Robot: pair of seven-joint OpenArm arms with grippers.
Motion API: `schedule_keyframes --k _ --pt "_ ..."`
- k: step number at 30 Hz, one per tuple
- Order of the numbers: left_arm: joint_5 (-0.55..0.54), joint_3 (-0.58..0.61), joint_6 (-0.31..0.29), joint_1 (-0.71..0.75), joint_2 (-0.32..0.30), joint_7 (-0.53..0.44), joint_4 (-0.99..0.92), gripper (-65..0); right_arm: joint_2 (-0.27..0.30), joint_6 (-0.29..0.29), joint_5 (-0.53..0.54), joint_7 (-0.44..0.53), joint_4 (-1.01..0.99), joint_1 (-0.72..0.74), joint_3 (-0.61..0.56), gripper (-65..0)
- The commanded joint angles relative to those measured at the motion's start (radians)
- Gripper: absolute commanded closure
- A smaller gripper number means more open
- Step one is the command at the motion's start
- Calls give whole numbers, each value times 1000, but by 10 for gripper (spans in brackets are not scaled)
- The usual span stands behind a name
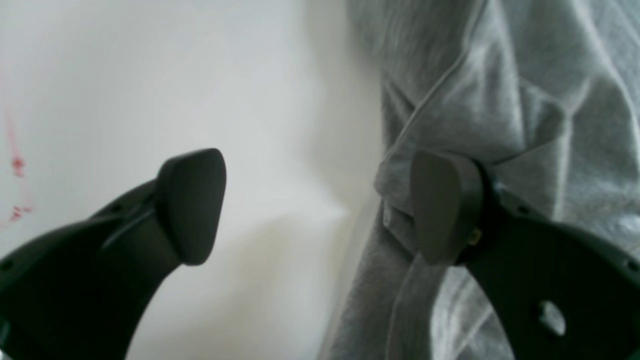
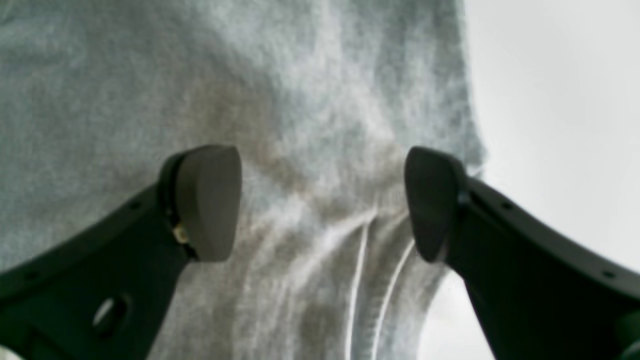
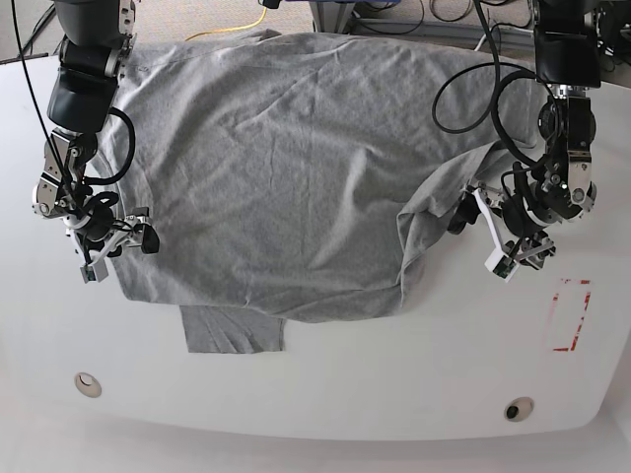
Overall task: Layout the t-shirt on the table in an organized manner, then fold the t-shirt properly
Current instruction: 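Fold the grasped side edge with the left gripper toward the shirt middle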
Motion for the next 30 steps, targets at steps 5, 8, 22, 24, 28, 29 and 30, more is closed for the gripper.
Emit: schedule_keyframes --k 5,8,22,24,28,29,30 --pt "-13 -4 2 -64 34 -24 -71 -547 19 6 13 22 19 26 4 -490" --pt "-13 -3 2 -69 48 -24 -98 -547 19 6 13 22 19 26 4 -490" --pt "-10 128 -93 -68 82 -24 -103 -547 19 6 13 22 20 26 4 -490" --pt "-10 128 -110 -68 82 -24 -103 -547 19 6 13 22 20 26 4 -490" --pt "-10 126 -148 -68 80 -24 -100 -547 19 6 13 22 20 26 4 -490" --pt "-10 125 -148 -68 80 -24 -94 -547 19 6 13 22 20 26 4 -490" --pt "-10 125 -148 -66 76 -24 -85 -547 19 6 13 22 20 26 4 -490"
